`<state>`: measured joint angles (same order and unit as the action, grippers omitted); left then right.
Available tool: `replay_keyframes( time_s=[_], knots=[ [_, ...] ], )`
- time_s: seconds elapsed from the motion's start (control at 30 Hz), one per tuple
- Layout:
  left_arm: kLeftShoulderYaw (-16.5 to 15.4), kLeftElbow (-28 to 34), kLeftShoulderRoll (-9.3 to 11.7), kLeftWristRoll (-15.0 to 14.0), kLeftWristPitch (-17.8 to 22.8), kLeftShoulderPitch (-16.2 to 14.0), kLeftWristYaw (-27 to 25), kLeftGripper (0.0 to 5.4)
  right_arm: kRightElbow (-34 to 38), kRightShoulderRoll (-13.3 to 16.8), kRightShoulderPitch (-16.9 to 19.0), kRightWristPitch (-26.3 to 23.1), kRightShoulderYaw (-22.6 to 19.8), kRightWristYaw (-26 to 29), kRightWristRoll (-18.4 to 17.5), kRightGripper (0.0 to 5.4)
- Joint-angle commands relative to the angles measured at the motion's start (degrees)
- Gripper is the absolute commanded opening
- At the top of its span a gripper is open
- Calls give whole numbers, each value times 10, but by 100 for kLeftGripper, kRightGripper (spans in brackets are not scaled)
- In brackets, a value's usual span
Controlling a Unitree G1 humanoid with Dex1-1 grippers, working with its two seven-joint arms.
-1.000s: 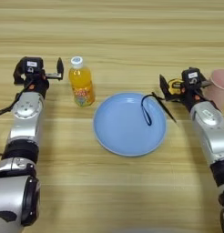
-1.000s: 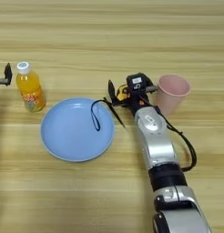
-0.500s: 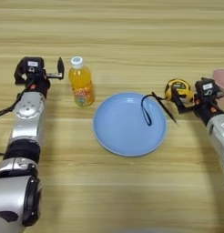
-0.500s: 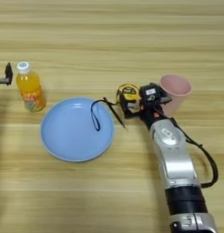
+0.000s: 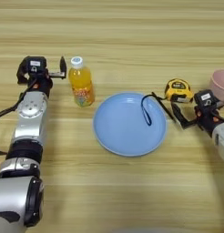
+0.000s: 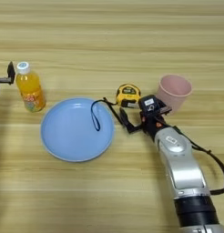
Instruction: Move the objects on the table
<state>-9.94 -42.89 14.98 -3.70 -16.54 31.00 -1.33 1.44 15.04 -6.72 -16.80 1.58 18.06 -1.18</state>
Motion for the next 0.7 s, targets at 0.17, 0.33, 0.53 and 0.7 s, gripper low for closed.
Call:
replay_keyframes(
  time_s=[0.17, 0.33, 0.53, 0.7],
  knots=[
    [3, 9, -2, 7, 11, -4, 4, 540, 3, 16, 15, -10, 19, 19, 8, 538],
    [3, 9, -2, 7, 11, -5, 4, 540, -9, 21, 18, -12, 24, 21, 16, 538],
    [3, 10, -2, 7, 11, -5, 4, 540, -27, 21, 12, -4, 19, 21, 15, 538],
    [3, 13, -3, 7, 13, -6, 4, 540, -41, 22, 11, -2, 24, 23, 19, 538]
  ],
)
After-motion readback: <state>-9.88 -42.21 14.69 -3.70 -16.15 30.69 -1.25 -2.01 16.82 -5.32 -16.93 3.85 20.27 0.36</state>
